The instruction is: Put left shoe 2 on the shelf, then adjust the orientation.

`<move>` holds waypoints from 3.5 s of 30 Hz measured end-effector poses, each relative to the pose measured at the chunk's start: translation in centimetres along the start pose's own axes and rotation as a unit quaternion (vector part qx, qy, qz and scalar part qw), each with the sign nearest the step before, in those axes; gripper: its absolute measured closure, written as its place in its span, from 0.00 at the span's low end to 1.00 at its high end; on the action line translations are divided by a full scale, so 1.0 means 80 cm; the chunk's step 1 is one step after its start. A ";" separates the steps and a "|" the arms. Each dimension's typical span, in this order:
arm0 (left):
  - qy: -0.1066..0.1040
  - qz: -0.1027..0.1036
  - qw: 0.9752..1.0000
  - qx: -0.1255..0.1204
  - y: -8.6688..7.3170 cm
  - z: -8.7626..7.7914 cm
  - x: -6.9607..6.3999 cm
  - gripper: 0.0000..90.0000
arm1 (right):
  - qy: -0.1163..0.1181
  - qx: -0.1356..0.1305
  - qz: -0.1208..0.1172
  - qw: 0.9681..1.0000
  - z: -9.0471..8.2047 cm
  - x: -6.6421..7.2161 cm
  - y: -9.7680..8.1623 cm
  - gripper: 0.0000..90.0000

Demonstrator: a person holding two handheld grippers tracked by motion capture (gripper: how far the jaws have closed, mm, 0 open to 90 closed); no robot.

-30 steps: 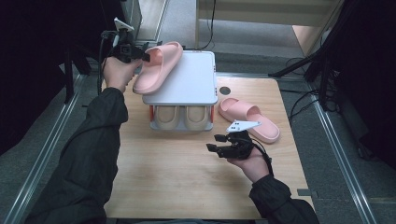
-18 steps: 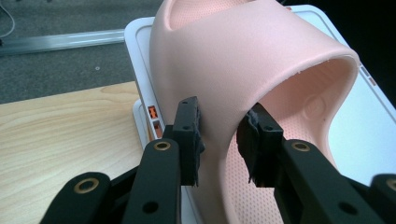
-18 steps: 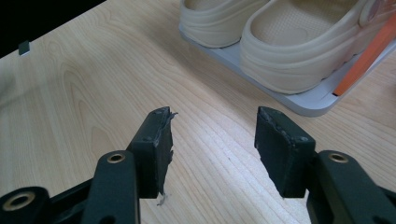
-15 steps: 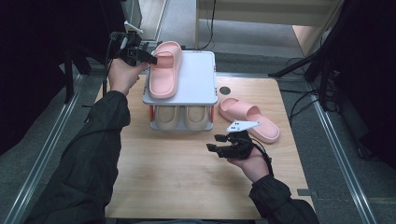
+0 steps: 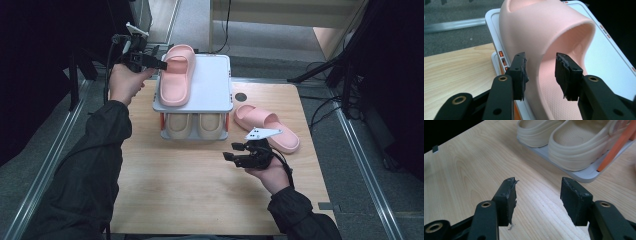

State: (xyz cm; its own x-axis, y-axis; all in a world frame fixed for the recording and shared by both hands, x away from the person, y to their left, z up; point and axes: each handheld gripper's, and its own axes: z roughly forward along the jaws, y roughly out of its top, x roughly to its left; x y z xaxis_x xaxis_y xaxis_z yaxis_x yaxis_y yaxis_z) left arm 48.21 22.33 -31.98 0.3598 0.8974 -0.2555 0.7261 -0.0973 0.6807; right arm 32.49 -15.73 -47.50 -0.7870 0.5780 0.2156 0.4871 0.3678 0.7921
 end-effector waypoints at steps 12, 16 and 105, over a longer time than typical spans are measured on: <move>-0.033 0.020 0.999 -0.011 -0.039 -0.030 0.004 0.56 | -0.019 -0.017 0.008 1.000 -0.015 -0.015 0.002 0.52; -0.037 0.027 0.999 -0.013 -0.055 -0.036 0.005 0.55 | -0.027 -0.016 0.008 0.999 -0.018 -0.021 0.003 0.52; -0.048 -0.012 0.998 -0.031 -0.290 -0.040 0.043 0.45 | -0.128 0.048 0.104 0.985 0.018 -0.151 0.011 0.93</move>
State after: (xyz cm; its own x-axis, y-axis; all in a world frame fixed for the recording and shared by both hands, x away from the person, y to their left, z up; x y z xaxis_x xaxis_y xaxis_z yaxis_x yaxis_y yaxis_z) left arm 30.73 29.08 -46.48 0.3988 0.8539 -0.3344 0.6986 -0.0467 0.7140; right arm 43.00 -21.37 -50.22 -0.5513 0.8082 0.2069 0.6712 0.2824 0.6853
